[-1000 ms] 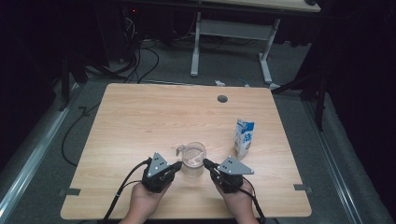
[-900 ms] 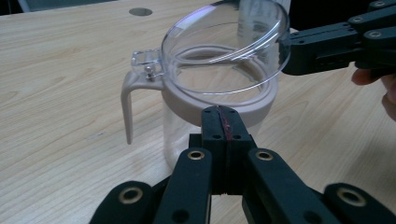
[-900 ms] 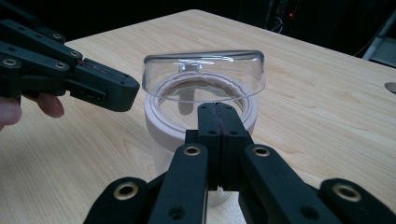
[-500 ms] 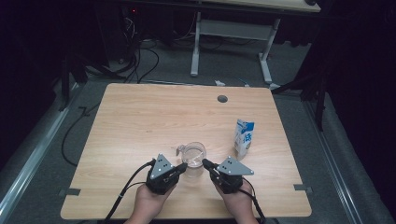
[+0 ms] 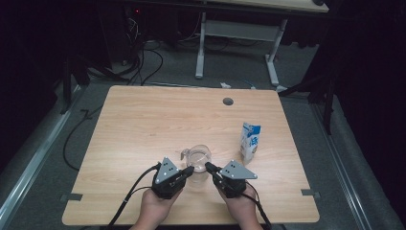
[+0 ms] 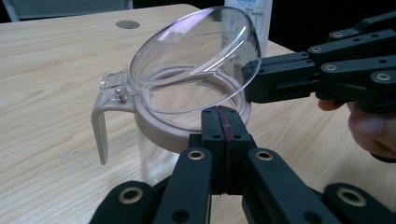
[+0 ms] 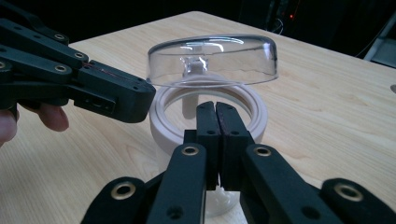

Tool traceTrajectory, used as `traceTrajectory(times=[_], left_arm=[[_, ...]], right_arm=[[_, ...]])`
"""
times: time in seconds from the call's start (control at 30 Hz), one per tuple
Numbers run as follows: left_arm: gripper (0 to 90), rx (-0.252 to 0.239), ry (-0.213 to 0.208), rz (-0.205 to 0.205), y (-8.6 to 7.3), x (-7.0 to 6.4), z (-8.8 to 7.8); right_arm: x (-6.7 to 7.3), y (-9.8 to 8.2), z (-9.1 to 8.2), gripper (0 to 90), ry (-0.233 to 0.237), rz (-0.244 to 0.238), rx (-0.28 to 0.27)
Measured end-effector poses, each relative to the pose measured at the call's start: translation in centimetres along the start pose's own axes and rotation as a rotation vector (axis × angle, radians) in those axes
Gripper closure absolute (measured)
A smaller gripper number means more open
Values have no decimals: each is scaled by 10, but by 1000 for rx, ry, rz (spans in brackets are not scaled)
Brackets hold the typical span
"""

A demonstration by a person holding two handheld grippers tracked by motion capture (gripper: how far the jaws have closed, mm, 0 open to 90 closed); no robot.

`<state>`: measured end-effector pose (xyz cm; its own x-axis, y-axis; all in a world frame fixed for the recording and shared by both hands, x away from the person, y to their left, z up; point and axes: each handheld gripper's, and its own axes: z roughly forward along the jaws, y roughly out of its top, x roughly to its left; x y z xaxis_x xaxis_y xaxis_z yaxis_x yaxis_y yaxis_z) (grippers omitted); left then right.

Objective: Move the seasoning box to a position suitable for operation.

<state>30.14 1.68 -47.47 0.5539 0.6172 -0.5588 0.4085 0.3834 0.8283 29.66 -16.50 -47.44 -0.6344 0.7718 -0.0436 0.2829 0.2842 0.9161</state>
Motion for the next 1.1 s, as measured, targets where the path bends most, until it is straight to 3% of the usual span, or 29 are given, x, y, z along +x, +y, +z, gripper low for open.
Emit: traceTrajectory(times=[0.57, 0.6, 0.63, 0.7, 0.73, 1.1], left_arm=[[900, -78, 25, -42, 22, 10, 2], [900, -3, 42, 32, 23, 16, -4], [900, 21, 43, 63, 24, 18, -6], [900, 26, 45, 76, 25, 20, -6], [900, -86, 39, -34, 25, 14, 2], [900, -123, 63, -44, 31, 22, -1]], right_arm=[[1, -3, 6, 900, 5, -7, -19], [1, -3, 6, 900, 4, -8, -18], [1, -3, 6, 900, 3, -8, -19], [1, -3, 6, 900, 4, -8, -20], [1, -3, 6, 900, 4, -9, -20], [0, -3, 6, 900, 8, -7, -21]])
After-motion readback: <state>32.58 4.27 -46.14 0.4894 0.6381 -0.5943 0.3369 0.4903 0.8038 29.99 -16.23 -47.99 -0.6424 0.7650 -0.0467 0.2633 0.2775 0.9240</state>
